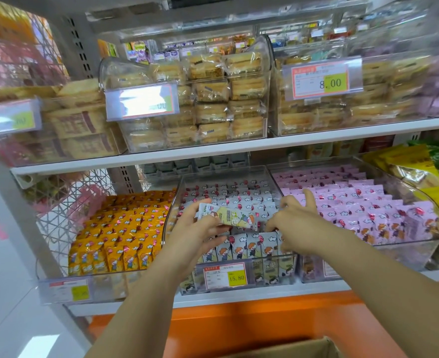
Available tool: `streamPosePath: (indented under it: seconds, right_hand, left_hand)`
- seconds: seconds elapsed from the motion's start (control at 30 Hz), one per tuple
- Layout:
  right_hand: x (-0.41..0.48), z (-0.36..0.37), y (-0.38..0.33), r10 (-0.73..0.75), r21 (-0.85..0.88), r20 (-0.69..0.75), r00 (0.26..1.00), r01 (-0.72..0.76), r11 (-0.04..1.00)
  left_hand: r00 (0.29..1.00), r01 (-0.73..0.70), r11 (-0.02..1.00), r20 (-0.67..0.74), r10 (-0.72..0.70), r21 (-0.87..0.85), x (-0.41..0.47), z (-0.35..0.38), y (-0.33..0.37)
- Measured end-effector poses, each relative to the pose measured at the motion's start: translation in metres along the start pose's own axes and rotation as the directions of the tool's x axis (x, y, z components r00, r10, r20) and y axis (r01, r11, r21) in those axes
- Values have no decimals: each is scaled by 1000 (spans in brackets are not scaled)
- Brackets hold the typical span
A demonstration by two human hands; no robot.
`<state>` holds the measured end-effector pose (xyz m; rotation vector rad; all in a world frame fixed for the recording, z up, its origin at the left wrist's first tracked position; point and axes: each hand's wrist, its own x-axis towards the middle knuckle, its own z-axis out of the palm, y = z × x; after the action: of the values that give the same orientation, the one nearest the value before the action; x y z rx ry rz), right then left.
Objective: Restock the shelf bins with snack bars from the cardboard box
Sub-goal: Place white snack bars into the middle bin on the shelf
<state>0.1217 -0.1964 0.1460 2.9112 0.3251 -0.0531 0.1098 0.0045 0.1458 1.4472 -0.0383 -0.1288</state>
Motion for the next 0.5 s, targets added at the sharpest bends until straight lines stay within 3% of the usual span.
streamPosePath:
  seconds: [0.3,0.5]
  right_hand:
    - [-4,4,0,-18,8,-121,992,19,1000]
    - [-3,9,-8,-43,-91,-152,987,30,995]
  left_hand:
    - [1000,-8,1000,8,8,7,-2,-6,3]
    - [1000,10,1000,19,-10,16,-5,-3,-2]
